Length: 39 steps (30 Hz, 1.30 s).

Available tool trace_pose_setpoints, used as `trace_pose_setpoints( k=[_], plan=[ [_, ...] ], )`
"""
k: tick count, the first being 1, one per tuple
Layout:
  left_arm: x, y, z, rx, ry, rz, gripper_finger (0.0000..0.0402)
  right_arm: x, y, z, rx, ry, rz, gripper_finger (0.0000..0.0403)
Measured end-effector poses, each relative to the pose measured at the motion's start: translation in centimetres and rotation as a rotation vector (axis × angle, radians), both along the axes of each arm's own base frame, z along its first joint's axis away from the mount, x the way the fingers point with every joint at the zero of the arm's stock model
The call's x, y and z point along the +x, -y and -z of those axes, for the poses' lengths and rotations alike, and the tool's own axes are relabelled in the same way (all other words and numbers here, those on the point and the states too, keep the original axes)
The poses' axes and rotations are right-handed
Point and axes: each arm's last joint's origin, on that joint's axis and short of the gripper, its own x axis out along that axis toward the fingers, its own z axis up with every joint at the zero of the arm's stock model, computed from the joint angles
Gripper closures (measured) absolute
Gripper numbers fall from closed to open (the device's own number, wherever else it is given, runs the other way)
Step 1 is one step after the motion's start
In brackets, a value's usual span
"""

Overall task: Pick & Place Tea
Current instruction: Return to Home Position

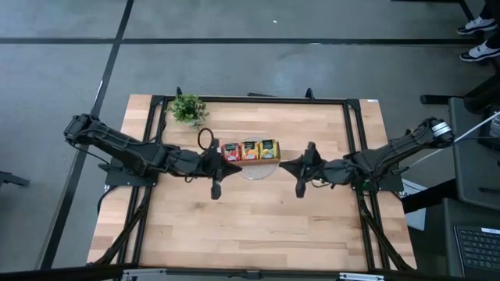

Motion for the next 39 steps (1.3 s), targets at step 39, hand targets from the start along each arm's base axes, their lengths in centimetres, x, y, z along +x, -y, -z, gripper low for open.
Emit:
trace_pose_setpoints(
  k=[39],
  plan=[
    [-4.6,-6.8,4.6,-0.035,0.254,0.038,0.0395,-8.8,5.3,4.4,-0.034,0.035,-0.176,0.0384]
  ],
)
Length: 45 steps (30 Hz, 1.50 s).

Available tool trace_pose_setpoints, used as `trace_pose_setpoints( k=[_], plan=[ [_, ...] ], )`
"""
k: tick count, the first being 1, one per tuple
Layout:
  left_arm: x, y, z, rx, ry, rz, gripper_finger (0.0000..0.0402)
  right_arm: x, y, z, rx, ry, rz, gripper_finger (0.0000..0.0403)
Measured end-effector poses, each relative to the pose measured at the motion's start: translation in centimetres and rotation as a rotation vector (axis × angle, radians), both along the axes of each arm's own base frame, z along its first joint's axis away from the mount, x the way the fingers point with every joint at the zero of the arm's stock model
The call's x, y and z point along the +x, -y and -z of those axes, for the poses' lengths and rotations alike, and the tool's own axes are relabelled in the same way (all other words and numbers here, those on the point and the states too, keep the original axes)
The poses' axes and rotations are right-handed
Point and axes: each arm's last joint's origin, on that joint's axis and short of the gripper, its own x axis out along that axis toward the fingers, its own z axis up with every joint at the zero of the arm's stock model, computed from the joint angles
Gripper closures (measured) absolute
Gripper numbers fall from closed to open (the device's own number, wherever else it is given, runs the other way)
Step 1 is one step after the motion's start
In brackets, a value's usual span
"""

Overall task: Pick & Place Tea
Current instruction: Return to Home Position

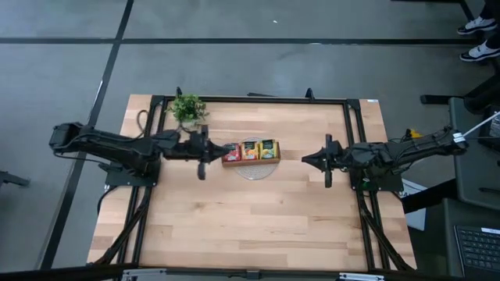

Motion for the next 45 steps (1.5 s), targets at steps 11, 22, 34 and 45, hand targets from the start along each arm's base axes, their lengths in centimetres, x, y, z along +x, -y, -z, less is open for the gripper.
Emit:
trace_pose_setpoints(
  k=[11,22,34,45],
  plan=[
    [-6.2,-0.1,2.5,0.013,0.099,-0.046,0.0391,0.1,0.8,0.0,-0.093,-0.013,0.03,0.0384],
    [-8.2,-0.1,4.6,0.003,0.121,-0.053,0.0392,-0.1,0.8,0.1,-0.144,-0.032,0.028,0.0384],
    [-8.4,-0.3,5.1,0.012,0.063,-0.122,0.0395,-3.4,1.7,-0.7,-0.201,-0.01,0.114,0.0384],
    [-8.4,-0.3,5.1,0.019,0.061,-0.13,0.0389,-5.1,1.8,2.6,-0.148,0.187,0.082,0.0384]
  ],
)
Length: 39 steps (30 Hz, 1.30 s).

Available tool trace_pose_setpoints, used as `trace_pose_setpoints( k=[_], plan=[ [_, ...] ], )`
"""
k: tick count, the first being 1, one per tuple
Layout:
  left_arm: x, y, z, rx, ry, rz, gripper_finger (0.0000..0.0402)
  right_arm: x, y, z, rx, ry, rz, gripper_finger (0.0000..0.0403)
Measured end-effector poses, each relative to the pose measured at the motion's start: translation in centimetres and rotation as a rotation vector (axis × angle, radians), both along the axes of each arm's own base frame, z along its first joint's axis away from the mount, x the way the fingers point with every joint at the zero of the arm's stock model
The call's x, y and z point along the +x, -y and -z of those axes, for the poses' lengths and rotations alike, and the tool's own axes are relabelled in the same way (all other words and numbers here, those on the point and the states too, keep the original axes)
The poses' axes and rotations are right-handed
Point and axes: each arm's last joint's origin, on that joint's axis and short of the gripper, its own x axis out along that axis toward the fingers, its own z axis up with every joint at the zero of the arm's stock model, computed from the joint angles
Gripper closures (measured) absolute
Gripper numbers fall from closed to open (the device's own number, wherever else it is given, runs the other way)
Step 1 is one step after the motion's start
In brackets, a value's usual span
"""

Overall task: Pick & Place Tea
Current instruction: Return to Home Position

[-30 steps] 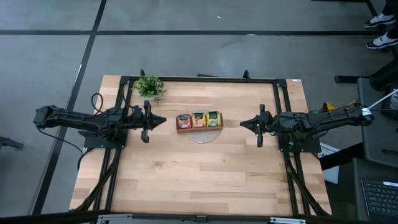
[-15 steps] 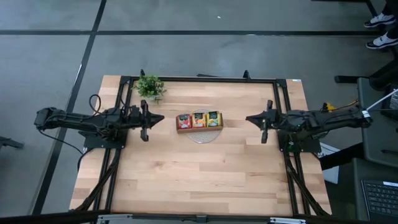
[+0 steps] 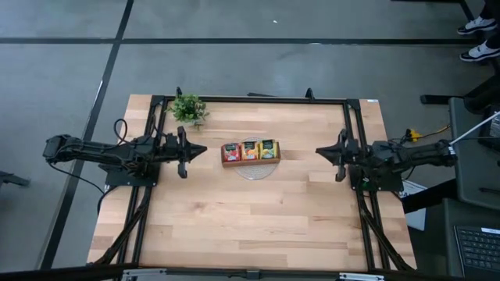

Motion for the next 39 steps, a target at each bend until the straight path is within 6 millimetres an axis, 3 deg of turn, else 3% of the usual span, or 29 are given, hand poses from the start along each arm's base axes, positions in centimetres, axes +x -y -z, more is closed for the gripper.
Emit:
trace_pose_setpoints(
  k=[6,20,39],
  plan=[
    [0.0,0.1,0.0,-0.014,0.003,0.044,0.0392,-0.3,-0.1,2.1,0.045,0.055,-0.04,0.0384],
    [0.0,0.2,0.0,-0.014,0.003,0.054,0.0393,0.0,-1.0,5.6,0.098,0.015,-0.333,0.0384],
    [0.0,0.0,0.3,0.078,-0.047,0.016,0.0395,0.0,-1.0,5.7,0.044,0.008,-0.345,0.0384]
  ],
)
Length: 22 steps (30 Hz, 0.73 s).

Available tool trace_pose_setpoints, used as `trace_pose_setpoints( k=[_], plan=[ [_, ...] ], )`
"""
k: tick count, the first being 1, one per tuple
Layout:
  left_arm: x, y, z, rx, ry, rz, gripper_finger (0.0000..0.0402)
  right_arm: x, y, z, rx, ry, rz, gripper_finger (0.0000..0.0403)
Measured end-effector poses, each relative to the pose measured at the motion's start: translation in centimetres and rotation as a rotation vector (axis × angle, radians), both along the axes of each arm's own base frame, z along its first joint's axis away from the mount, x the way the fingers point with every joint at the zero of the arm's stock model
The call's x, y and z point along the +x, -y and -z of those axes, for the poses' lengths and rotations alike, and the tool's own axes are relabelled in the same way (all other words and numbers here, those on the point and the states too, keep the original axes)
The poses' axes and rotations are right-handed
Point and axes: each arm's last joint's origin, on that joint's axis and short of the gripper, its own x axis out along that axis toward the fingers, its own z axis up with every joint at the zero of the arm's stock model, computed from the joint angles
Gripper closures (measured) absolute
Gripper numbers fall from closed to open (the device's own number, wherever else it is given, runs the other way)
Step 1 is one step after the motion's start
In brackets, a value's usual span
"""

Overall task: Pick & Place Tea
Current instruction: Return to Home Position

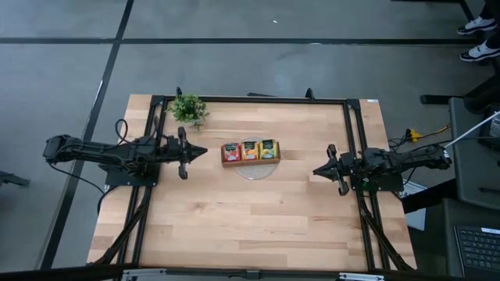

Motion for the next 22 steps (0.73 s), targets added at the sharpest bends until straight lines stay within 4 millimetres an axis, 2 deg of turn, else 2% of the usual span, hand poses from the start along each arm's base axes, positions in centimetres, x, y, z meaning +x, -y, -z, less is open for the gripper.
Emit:
trace_pose_setpoints(
  k=[4,9,22],
  plan=[
    [-0.3,0.1,0.3,-0.021,-0.029,0.022,0.0397,0.0,0.0,0.0,0.019,-0.002,0.002,0.0384],
    [-1.0,0.5,0.2,-0.042,-0.026,0.148,0.0392,0.0,0.0,0.0,0.053,-0.006,0.003,0.0384],
    [-1.9,0.4,0.1,0.009,-0.027,0.143,0.0393,0.0,0.0,0.0,0.05,-0.006,0.003,0.0384]
  ],
)
